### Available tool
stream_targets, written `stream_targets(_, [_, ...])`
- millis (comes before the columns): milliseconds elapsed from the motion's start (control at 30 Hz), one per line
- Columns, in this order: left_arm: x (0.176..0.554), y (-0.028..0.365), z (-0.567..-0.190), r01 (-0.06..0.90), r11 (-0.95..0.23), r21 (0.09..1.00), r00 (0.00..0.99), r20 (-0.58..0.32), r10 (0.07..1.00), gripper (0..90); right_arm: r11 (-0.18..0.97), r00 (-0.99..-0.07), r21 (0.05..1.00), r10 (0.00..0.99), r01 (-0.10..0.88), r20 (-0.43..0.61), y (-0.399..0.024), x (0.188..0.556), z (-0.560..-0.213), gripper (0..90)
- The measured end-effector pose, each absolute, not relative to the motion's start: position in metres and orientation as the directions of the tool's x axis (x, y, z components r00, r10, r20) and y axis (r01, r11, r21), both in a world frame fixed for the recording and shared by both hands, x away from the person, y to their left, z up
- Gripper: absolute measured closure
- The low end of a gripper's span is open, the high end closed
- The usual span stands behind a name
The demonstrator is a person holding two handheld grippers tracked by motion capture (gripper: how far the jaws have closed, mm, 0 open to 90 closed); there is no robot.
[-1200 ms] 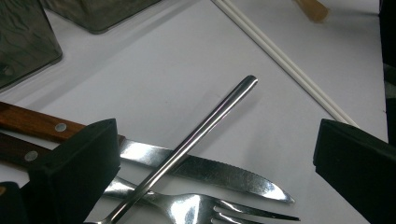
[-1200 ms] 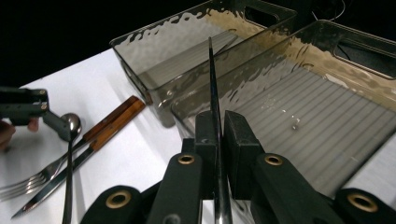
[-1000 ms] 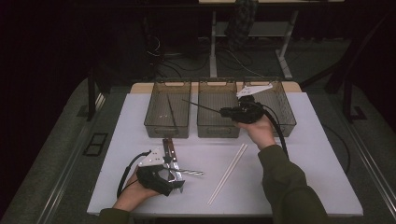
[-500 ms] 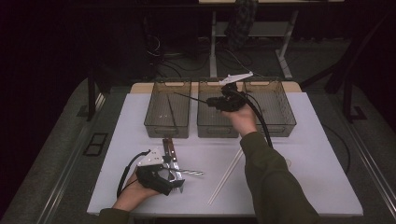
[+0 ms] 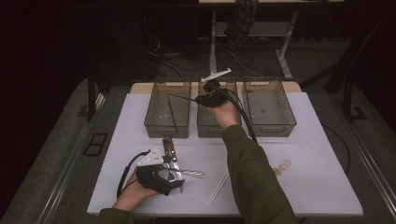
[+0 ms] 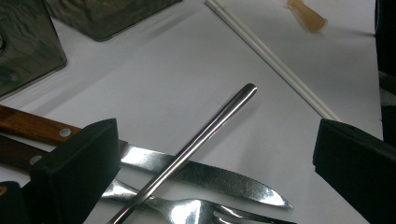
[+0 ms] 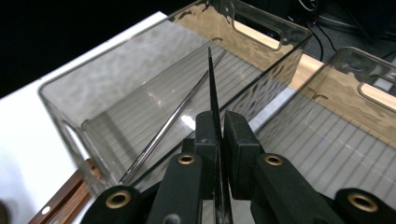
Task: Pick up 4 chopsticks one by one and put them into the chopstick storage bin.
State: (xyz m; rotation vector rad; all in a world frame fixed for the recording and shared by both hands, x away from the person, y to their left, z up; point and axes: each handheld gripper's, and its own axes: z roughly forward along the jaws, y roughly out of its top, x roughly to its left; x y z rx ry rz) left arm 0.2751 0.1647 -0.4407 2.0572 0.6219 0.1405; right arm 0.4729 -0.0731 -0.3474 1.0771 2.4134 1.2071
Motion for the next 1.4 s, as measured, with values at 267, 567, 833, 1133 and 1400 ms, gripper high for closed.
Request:
stream_targets(267, [0.275, 0.164, -0.441, 0.366, -0.428, 0.827, 0.868, -0.137, 0.478, 0.0, 0.413, -0.700, 0.754, 0.708, 0.511, 0.087, -0.038, 0.483, -0.349, 84.3])
stream_targets(567, [0.275, 0.165, -0.440, 0.367, -0.421, 0.830, 0.867, -0.141, 0.477, 0.0, 0.433, -0.694, 0.750, 0.718, 0.500, 0.047, -0.006, 0.494, -0.353, 84.2])
stream_targets(833, [0.275, 0.166, -0.440, 0.368, -0.413, 0.833, 0.869, -0.150, 0.471, 0.0, 0.417, -0.688, 0.731, 0.719, 0.540, 0.097, 0.012, 0.503, -0.363, 60.9])
stream_targets(1133, [0.275, 0.165, -0.440, 0.366, -0.416, 0.833, 0.871, -0.148, 0.468, 0.0, 0.382, -0.718, 0.742, 0.670, 0.551, 0.188, -0.007, 0.494, -0.354, 46.5])
stream_targets(1400, [0.276, 0.165, -0.441, 0.371, -0.418, 0.829, 0.868, -0.150, 0.473, 0.0, 0.371, -0.753, 0.761, 0.619, 0.532, 0.225, -0.034, 0.480, -0.348, 41.4])
